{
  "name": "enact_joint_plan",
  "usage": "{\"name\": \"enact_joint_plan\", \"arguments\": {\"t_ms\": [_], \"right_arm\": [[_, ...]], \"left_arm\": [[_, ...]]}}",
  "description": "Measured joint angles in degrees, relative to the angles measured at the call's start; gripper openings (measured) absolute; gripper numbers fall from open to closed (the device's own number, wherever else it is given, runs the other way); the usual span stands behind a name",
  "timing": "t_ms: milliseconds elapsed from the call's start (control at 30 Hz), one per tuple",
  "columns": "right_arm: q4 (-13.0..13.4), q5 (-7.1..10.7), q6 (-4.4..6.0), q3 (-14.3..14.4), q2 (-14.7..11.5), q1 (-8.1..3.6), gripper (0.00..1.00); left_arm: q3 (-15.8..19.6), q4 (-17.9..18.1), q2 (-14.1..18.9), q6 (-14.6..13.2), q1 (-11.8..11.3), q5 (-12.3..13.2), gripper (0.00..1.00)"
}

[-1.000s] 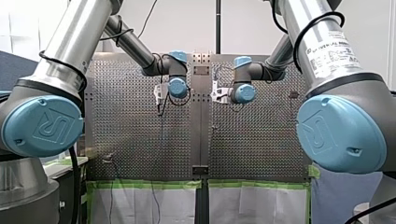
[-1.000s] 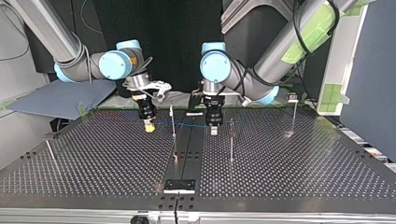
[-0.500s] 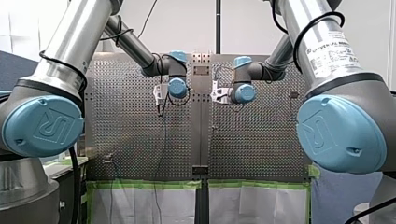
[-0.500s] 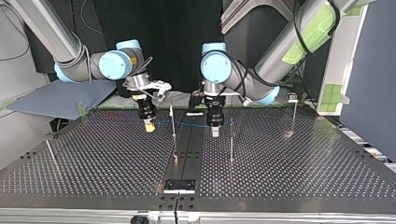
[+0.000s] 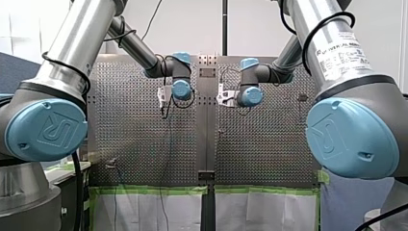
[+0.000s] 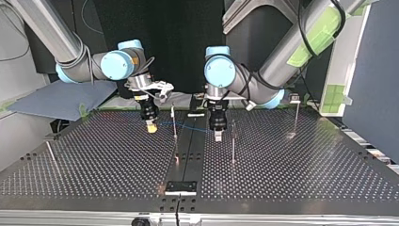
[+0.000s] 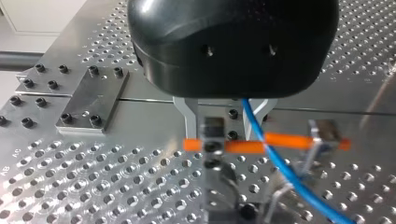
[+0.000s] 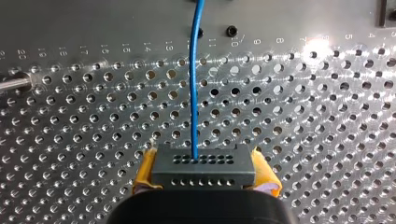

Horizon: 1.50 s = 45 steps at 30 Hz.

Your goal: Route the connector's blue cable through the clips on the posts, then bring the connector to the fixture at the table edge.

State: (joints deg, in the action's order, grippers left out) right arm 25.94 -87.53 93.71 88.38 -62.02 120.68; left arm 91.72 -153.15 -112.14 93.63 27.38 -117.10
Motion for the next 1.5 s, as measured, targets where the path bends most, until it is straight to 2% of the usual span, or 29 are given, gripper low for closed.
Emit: {"name": "enact_joint_plan", "arguments": {"t_ms": [100, 133, 200, 267, 333, 467, 500, 567, 600, 667, 1167, 1500], "right_arm": [[0.0, -0.01, 0.00, 0.0, 0.0, 0.03, 0.00], [0.0, 0.01, 0.00, 0.0, 0.0, 0.03, 0.00], [-0.1, 0.02, 0.00, 0.0, 0.0, 0.04, 0.00], [-0.1, 0.03, 0.00, 0.0, 0.0, 0.04, 0.00], [-0.2, 0.02, 0.00, 0.0, 0.0, 0.04, 0.00], [-0.2, 0.05, 0.00, 0.0, 0.0, -0.04, 0.00], [-0.2, 0.05, 0.00, 0.0, 0.0, -0.07, 0.00], [-0.2, 0.06, 0.00, 0.0, 0.0, -0.13, 0.00], [-0.2, 0.06, 0.00, 0.0, 0.0, -0.15, 0.00], [-0.2, 0.08, 0.00, 0.0, 0.0, -0.19, 0.00], [-0.2, 0.30, 0.00, 0.0, 0.0, -0.23, 0.00], [-1.2, 0.25, 0.00, 0.0, 0.0, -0.30, 0.00]], "left_arm": [[-0.2, -0.4, 0.0, 0.0, 0.0, 0.3, 0.49], [-0.3, -0.5, 0.0, 0.0, 0.0, 0.3, 0.44], [-0.3, -0.8, 0.0, 0.0, 0.0, 0.3, 0.40], [-0.3, -1.0, 0.0, 0.0, 0.0, 0.3, 0.33], [-0.3, -1.1, 0.0, -0.1, 0.1, 0.3, 0.33], [-0.3, -1.3, 0.0, -0.1, 0.1, 0.2, 0.22], [-0.3, -1.4, 0.0, -0.1, 0.1, 0.2, 0.22], [-0.3, -1.5, 0.0, -0.1, 0.2, 0.2, 0.13], [-0.3, -1.6, 0.0, -0.2, 0.2, 0.2, 0.13], [-0.3, -1.7, 0.0, -0.2, 0.2, 0.2, 0.03], [-0.3, -2.4, 0.1, -0.2, 0.7, 0.9, 0.01], [-0.2, -2.3, 0.1, -0.4, 2.7, 0.3, 0.01]]}}
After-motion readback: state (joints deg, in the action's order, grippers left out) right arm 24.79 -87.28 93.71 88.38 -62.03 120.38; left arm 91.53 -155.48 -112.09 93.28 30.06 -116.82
